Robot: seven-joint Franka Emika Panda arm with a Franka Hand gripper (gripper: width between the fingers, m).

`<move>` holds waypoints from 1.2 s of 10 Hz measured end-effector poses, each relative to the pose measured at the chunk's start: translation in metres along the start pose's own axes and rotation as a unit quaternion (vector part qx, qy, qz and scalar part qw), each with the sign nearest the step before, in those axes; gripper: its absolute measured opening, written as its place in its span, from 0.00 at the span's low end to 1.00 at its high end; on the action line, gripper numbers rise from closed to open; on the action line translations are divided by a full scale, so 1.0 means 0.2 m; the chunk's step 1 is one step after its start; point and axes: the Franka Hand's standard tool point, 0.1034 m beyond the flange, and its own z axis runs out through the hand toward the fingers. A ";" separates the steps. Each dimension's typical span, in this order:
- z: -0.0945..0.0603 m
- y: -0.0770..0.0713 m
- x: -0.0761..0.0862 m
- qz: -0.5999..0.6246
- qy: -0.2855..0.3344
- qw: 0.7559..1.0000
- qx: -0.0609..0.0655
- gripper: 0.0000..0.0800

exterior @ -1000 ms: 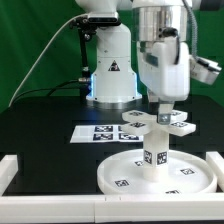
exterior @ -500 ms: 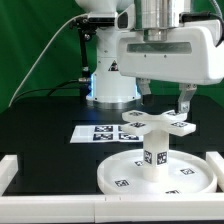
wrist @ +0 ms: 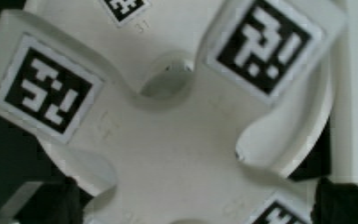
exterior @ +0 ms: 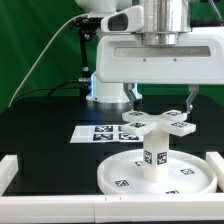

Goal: Assemble round table

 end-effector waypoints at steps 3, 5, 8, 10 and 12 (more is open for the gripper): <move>-0.01 -0.01 -0.02 -0.078 0.028 0.997 0.001 0.81; 0.00 0.00 -0.03 -0.083 0.026 0.996 -0.001 0.81; 0.03 0.04 -0.01 -0.064 0.023 0.998 -0.005 0.81; 0.05 0.06 -0.01 -0.059 0.021 0.998 -0.008 0.81; 0.09 0.05 -0.03 -0.053 0.015 0.998 -0.011 0.81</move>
Offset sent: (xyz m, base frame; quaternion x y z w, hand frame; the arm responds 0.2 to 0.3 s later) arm 0.0000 0.0000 0.0000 0.0000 0.0000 -0.1296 0.9916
